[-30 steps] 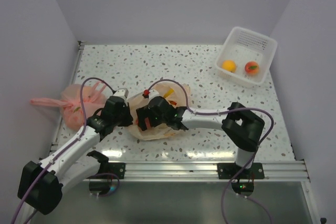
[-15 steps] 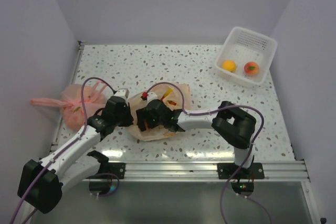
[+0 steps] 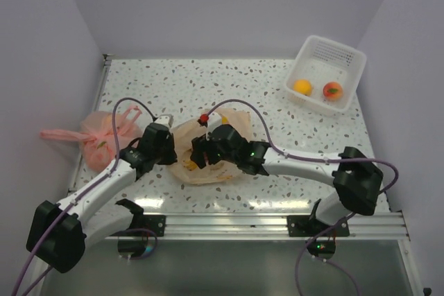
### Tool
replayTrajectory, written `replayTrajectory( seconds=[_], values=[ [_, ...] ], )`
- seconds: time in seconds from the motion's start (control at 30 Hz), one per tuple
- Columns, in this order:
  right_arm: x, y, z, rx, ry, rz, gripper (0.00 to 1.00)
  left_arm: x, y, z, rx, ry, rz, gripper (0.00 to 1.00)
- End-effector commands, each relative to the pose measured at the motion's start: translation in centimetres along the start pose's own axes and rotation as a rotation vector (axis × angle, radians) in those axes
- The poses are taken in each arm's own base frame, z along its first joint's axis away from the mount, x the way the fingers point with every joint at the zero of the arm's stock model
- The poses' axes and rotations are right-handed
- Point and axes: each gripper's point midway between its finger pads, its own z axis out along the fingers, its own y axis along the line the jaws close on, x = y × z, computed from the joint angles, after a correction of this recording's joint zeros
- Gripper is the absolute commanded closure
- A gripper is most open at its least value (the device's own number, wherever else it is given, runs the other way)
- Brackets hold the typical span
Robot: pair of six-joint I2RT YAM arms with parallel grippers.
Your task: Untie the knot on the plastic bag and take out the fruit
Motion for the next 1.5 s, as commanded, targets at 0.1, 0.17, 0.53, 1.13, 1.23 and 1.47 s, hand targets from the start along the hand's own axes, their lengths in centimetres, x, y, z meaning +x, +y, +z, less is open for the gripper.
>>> replayTrajectory(
  seconds=[0.1,0.17,0.53,1.13,1.23,1.47],
  values=[
    [-8.8,0.0,-7.1,0.035,-0.169,-0.167,0.86,-5.9,-1.4,-1.1,0.003,-0.139,0.104,1.00],
    [-11.1,-2.4,-8.9,0.120,-0.206,-0.164,0.86,-6.3,-1.5,-1.1,0.008,-0.148,0.129,1.00],
    [-18.9,-29.7,-18.7,0.856,-0.397,0.180,0.83,-6.4,-1.6,-0.9,0.031,-0.185,0.172,1.00],
    [-15.3,-49.3,-20.4,1.156,-0.299,0.608,0.01,-7.1,-1.6,-1.2,0.059,-0.198,0.159,1.00],
    [-15.7,-47.9,-20.5,1.109,-0.315,0.594,0.01,-7.0,-1.6,-1.1,0.068,-0.195,0.157,1.00],
    [-18.6,-38.2,-18.7,0.841,-0.299,0.382,0.01,-7.3,-1.5,-1.2,0.070,-0.202,0.149,1.00]
  ],
)
